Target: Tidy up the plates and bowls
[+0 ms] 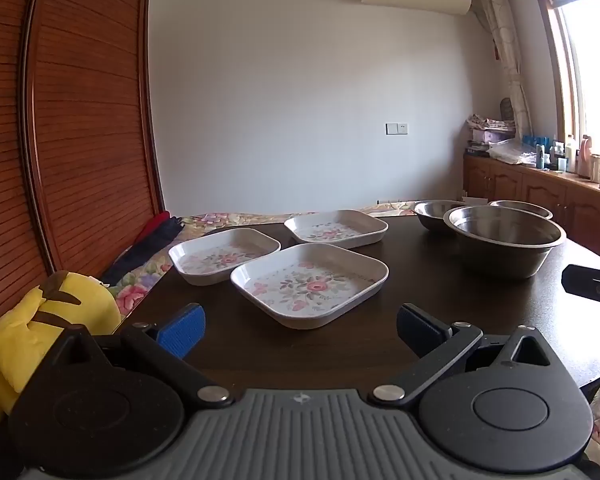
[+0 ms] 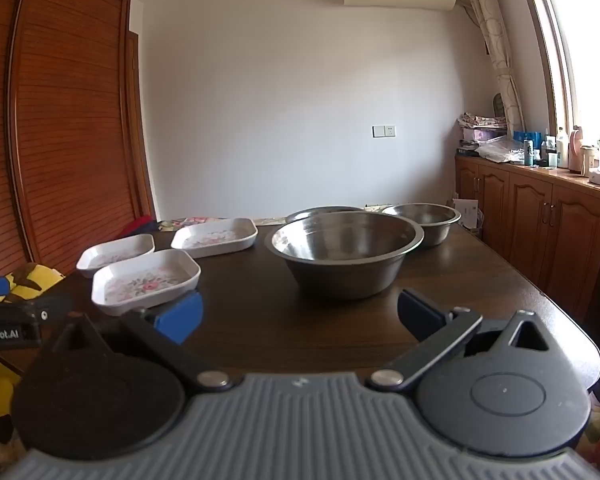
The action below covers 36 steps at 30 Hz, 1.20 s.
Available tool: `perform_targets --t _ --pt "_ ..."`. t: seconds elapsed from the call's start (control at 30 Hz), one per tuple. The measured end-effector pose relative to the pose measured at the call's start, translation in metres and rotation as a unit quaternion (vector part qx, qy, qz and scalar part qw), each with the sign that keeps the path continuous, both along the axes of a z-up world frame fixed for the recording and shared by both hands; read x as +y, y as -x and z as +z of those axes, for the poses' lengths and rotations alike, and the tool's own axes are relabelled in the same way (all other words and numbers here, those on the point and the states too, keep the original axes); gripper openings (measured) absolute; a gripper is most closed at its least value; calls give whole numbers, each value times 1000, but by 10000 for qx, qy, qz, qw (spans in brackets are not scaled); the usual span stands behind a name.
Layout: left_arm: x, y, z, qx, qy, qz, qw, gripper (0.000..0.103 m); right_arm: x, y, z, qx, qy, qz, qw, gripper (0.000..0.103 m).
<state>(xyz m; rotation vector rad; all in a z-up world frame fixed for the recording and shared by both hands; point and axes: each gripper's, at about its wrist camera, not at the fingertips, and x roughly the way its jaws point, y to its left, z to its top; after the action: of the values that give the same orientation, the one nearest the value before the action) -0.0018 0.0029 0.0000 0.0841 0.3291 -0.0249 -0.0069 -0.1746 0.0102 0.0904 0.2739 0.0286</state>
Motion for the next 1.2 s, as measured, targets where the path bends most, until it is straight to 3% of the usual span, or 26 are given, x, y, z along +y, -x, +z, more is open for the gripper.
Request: perform_targets --t 1.2 --pt "-2 0 4 -2 -93 -25 10000 103 -2 -1 -1 8 -35 -3 10000 103"
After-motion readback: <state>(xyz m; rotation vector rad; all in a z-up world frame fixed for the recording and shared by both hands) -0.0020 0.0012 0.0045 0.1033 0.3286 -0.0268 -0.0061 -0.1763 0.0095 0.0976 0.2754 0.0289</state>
